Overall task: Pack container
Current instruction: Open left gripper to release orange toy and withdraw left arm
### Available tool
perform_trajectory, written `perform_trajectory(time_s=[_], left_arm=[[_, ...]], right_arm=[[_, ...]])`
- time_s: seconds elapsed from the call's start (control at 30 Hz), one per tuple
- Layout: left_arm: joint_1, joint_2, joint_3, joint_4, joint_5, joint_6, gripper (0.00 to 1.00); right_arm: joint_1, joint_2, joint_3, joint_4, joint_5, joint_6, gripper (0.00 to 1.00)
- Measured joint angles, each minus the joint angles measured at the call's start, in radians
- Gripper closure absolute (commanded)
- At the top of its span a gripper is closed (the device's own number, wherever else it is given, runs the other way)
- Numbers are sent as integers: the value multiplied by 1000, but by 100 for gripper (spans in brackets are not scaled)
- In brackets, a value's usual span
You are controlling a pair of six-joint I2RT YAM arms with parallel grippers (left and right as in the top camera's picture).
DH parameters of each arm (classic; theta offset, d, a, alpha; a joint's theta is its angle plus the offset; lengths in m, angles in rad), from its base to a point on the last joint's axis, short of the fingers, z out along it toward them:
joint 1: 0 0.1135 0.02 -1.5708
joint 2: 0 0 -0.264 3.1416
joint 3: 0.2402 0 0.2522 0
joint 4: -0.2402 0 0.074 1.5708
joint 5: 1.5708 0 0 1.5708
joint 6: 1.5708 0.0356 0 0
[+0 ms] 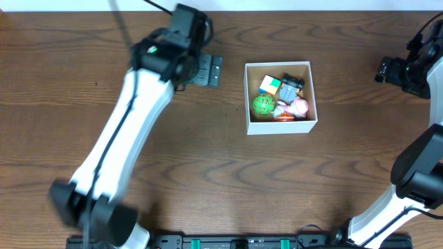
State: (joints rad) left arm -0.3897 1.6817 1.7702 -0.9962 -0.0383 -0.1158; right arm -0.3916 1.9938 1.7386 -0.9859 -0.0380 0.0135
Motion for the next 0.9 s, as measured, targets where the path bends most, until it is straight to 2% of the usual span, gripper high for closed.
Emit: perform_trajectory(time_s=[0.17,0.33,0.47,0.57,0.67,0.9], left_arm=[[-8,-261,-173,51,-58,-12,2],[-26,-537,-514,240,-82,-23,2],[-37,-784,-778,402,-82,-77,2],[-37,-909,-894,463,-83,-102,2],[-37,-972,-969,477,-86,-117,2],[-37,-948,-1007,475,-85,-124,2]], right_arm=[[0,0,0,0,0,0,1],[0,0,0,0,1,0,1],[0,0,-1,0,1,0,1],[0,0,-1,0,0,0,1],[0,0,-1,0,0,0,1],[0,0,-1,0,0,0,1]])
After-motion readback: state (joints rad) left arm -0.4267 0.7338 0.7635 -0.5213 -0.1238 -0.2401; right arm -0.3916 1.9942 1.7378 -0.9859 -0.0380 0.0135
